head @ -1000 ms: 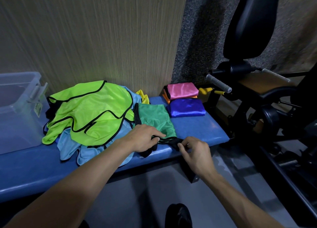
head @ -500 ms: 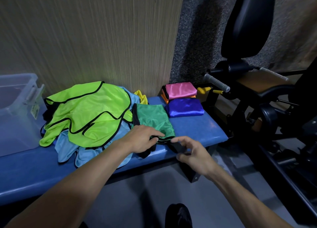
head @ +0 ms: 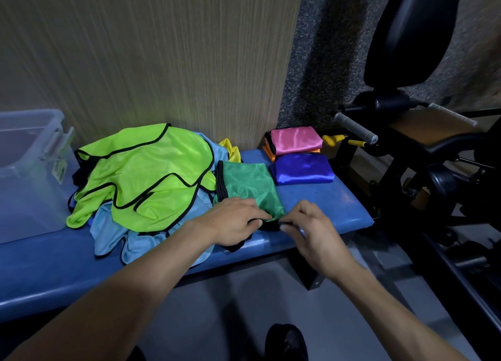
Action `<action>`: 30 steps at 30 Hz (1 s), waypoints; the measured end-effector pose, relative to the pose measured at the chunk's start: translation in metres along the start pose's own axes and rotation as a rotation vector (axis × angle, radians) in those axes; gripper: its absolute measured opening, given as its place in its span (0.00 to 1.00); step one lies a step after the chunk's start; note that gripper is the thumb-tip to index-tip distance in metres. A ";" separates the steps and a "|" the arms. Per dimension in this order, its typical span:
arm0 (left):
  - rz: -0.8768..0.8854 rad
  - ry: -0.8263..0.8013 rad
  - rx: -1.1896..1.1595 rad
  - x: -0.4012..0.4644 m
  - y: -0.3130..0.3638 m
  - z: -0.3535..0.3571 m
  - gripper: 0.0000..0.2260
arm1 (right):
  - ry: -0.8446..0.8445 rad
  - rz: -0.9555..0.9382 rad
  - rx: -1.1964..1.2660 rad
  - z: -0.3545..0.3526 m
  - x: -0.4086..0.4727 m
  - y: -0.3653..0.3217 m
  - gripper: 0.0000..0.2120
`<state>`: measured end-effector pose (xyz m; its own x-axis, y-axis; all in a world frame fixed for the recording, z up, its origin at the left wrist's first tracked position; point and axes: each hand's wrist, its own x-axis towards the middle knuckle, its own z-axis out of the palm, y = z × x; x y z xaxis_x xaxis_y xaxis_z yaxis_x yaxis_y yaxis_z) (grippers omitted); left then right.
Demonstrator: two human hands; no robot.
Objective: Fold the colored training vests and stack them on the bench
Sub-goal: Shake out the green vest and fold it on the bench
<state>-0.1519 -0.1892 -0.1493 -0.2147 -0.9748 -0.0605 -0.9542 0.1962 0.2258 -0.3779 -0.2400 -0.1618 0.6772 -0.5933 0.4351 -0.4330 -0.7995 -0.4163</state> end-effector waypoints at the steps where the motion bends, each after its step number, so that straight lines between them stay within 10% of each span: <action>1: 0.000 -0.010 0.005 0.000 0.000 0.000 0.16 | -0.006 0.016 0.011 -0.001 0.009 -0.001 0.03; 12: -0.044 -0.103 -0.223 -0.003 -0.009 -0.010 0.17 | -0.216 0.553 -0.059 0.026 0.075 0.008 0.09; 18: -0.133 0.253 -0.543 -0.034 -0.030 -0.040 0.13 | -0.155 0.466 -0.202 0.030 0.072 0.002 0.12; 21: -0.092 0.143 -0.425 -0.051 -0.024 -0.049 0.02 | -0.185 0.409 -0.268 0.026 0.068 -0.004 0.07; 25: -0.200 0.048 0.069 -0.066 0.003 -0.037 0.23 | -0.225 0.282 -0.379 0.016 0.060 -0.022 0.18; 30: -0.211 0.132 0.203 -0.067 0.018 -0.015 0.13 | -0.363 0.201 -0.447 0.013 0.040 -0.044 0.21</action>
<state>-0.1518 -0.1220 -0.1270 0.0083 -0.9990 0.0446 -0.9997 -0.0073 0.0221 -0.3239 -0.2275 -0.1366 0.6820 -0.7296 0.0501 -0.7277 -0.6839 -0.0527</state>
